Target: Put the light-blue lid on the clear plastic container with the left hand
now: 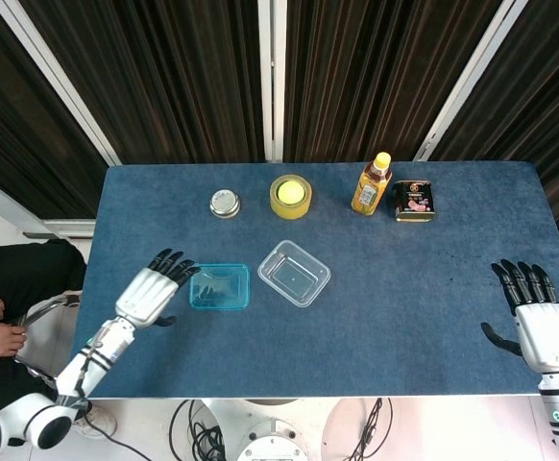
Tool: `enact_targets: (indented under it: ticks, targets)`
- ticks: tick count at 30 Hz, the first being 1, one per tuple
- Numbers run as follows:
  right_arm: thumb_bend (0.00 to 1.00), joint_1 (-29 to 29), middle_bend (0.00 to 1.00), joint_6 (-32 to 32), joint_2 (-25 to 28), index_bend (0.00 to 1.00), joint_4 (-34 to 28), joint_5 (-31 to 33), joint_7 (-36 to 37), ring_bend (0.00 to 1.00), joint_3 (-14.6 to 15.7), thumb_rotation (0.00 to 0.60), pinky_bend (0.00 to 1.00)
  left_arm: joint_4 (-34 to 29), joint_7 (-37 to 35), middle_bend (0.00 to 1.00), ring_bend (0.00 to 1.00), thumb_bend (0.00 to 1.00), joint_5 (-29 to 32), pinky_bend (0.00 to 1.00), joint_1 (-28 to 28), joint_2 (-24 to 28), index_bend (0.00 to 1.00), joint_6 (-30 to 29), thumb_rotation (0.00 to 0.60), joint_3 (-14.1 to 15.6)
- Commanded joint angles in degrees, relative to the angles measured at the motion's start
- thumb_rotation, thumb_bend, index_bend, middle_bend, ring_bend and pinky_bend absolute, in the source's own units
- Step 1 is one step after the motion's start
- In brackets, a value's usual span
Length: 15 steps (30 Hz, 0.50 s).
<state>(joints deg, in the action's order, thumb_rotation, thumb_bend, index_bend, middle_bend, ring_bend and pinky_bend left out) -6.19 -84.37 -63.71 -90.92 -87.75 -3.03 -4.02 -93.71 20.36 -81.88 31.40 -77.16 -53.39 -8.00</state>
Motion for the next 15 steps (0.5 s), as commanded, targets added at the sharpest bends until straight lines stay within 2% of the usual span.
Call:
enact_targets:
  ticks: [1, 9, 15]
  targets:
    - [0.14, -0.06, 0.07, 0.33, -0.21, 0.0, 0.2, 0.44, 0.07, 0.0, -0.06, 0.6, 0.01, 4.16, 1.91, 0.1, 0.01, 0.02, 2.36, 0.05, 3.23, -4.86, 0.13, 2.72, 0.6, -0.17]
    - [0.14, -0.07, 0.07, 0.81, -0.81, 0.0, 0.51, 1.21, 0.0, 0.0, 0.0, 0.6, 0.01, 12.13, 0.94, 0.09, 0.01, 0.02, 4.71, 0.05, 7.41, -12.86, 0.13, 3.96, 0.6, -1.53]
    - [0.14, 0.27, 0.07, 0.69, -0.89, 0.0, 0.72, 1.97, 0.25, 0.0, -0.05, 0.6, 0.01, 14.73, 0.97, 0.09, 0.01, 0.02, 6.23, 0.05, 9.34, -14.35, 0.13, 5.75, 0.6, -0.98]
